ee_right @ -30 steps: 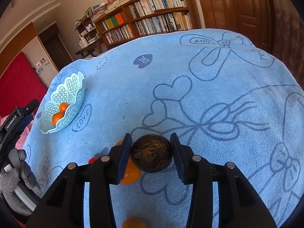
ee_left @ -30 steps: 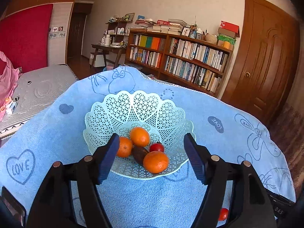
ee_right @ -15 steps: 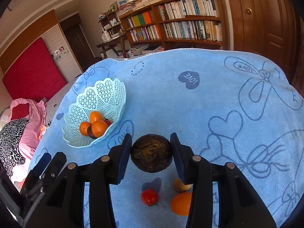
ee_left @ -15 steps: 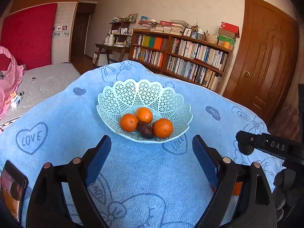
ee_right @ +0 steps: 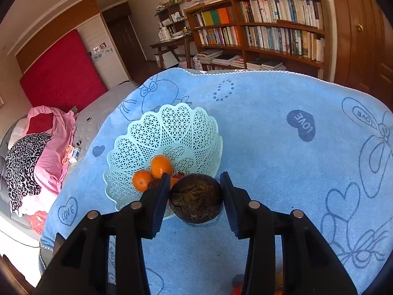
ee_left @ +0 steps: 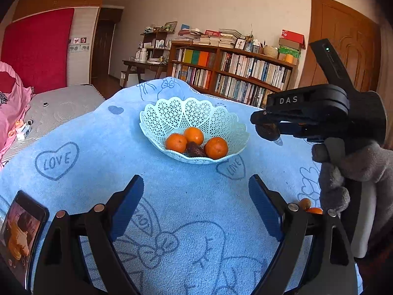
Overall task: Organize fruits
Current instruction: 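Carry the dark brown fruit into the basket and open the right tool, then move the right tool to the remaining orange and grasp it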
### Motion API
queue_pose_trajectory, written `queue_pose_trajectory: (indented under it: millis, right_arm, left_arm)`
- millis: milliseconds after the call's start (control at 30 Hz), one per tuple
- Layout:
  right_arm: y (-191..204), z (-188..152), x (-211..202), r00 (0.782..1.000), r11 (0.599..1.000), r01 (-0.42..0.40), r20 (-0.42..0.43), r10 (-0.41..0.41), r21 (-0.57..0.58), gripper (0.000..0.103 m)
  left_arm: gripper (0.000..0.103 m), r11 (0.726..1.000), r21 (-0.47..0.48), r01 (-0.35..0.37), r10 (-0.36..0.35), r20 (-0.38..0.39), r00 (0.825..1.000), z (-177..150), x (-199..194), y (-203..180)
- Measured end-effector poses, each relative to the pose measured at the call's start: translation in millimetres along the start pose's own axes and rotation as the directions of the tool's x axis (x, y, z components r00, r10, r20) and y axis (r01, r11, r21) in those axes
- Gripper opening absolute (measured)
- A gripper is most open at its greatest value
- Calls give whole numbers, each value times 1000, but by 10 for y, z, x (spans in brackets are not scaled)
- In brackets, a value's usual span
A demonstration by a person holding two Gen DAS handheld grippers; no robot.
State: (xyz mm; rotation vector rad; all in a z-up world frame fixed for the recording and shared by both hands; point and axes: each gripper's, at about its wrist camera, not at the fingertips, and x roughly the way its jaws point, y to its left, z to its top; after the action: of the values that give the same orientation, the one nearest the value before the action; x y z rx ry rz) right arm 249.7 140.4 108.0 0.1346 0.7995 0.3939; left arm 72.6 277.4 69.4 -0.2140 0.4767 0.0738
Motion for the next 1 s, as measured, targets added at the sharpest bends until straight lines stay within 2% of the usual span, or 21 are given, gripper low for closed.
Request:
queue_pose_trajectory:
  millis: [233, 400, 733, 800, 867, 1000]
  right_arm:
    - [215, 170, 297, 999, 999, -10, -31, 9, -41, 43]
    - [213, 228, 350, 1000, 1000, 0, -4, 0, -19, 44]
    - [121, 63, 126, 998, 998, 50, 27, -49, -35, 45]
    - [94, 2, 65, 997, 997, 71, 37, -70, -40, 52]
    - [56, -57, 7, 996, 996, 83, 45, -81, -41, 53]
    - [-48, -169, -88, 994, 995, 96, 49, -94, -23, 53]
  left_arm:
    - [88, 999, -32, -6, 6, 4, 1000, -6, -5, 76]
    - [88, 1000, -25, -3, 3, -9, 1000, -25, 27, 68]
    - [90, 1000, 2, 4, -4, -9, 1000, -47, 20, 13]
    - [90, 1000, 11, 8, -8, -9, 1000, -52, 14, -16]
    - [95, 1000, 18, 14, -13, -11, 1000, -55, 11, -31]
    - [95, 999, 28, 20, -19, -6, 1000, -60, -3, -48]
